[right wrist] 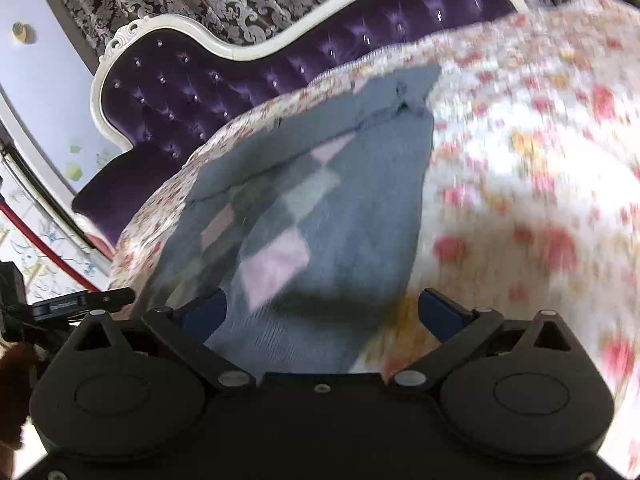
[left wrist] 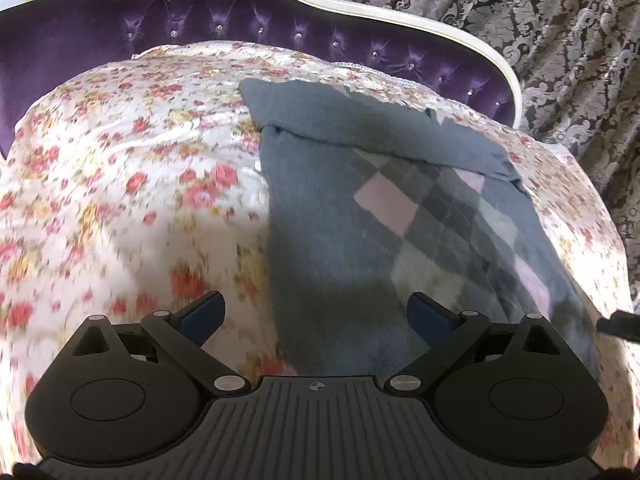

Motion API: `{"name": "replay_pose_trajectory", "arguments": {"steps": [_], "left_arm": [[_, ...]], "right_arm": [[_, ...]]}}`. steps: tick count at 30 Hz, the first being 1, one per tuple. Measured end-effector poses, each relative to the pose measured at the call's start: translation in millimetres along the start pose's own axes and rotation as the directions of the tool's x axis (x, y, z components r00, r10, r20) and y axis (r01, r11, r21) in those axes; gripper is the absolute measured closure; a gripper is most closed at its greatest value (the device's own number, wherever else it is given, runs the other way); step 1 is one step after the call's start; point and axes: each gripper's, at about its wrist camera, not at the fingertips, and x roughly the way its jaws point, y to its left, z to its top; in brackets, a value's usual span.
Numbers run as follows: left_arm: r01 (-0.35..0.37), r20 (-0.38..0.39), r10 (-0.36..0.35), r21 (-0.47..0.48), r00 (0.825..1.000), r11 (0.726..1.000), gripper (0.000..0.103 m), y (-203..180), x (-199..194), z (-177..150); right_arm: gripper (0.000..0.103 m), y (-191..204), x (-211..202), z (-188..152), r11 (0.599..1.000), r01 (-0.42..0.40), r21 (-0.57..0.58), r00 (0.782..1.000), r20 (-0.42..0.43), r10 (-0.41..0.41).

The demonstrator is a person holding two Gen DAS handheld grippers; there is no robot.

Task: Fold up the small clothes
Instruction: 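Lift the hem with the right tool and fold it toward the collar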

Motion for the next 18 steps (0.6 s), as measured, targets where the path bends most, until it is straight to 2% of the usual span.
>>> {"name": "replay_pose_trajectory", "arguments": {"steps": [1, 3, 4, 5, 7, 9, 10, 11, 14, 16, 18], "left_arm": [[-0.003, -0.002, 0.003, 0.003, 1.0, 1.0, 0.004, -2.0, -1.7, -4.7], [-0.013, -0.011, 0.013, 0.022, 1.0, 1.0, 0.004, -8.9, -4.3, -15.9], [-0.013, -0.019, 0.013, 0.036, 1.0, 0.999, 0.004, -11.7, -3.2, -20.7], [-0.013, -0.029, 0.015, 0.048, 0.999, 0.999, 0.004, -13.9, -1.4, -25.6], [-0.035, -0.022, 0.037, 0.085, 0.999, 0.996, 0.004, -20.1, 1.9, -34.8], [-0.072, -0.011, 0.074, 0.14, 0.997, 0.988, 0.004, -28.9, 4.5, -40.0], [-0.082, -0.005, 0.084, 0.152, 0.996, 0.985, 0.004, -31.6, 4.9, -41.6], [-0.079, -0.004, 0.08, 0.148, 0.997, 0.986, 0.004, -32.7, 5.0, -42.3], [-0.064, -0.011, 0.066, 0.135, 0.998, 0.989, 0.004, -31.9, 4.8, -41.6], [-0.056, -0.014, 0.059, 0.139, 0.998, 0.989, 0.004, -30.6, 3.9, -41.8], [-0.047, -0.015, 0.05, 0.13, 0.999, 0.99, 0.004, -29.0, 2.8, -43.4]], "right_arm": [[0.001, 2.3, -1.7, -6.2, 1.0, -0.007, 0.006, 1.0, -0.008, 0.007], [0.011, 6.9, -6.2, -17.3, 1.0, 0.004, -0.007, 1.0, -0.023, -0.004], [0.022, 10.6, -7.5, -21.3, 1.0, 0.013, -0.025, 1.0, -0.028, -0.013], [0.029, 14.4, -8.2, -25.2, 0.999, 0.018, -0.04, 0.999, -0.032, -0.019], [0.031, 20.5, -7.6, -29.5, 0.997, 0.032, -0.072, 0.999, -0.038, -0.034], [0.042, 24.7, -6.5, -32.8, 0.995, 0.032, -0.093, 0.999, -0.037, -0.036], [0.059, 26.3, -5.1, -33.1, 0.995, 0.031, -0.093, 0.999, -0.036, -0.034], [0.088, 27.5, -3.5, -34.4, 0.995, 0.034, -0.091, 0.999, -0.038, -0.038], [0.089, 32.9, -3.8, -36.3, 0.992, 0.055, -0.115, 0.998, -0.031, -0.059], [0.09, 37.4, -18.0, -35.0, 0.989, 0.07, -0.127, 0.998, 0.009, -0.07], [0.09, 34.2, -27.6, -32.8, 0.987, 0.112, -0.116, 0.994, 0.009, -0.112]]}}
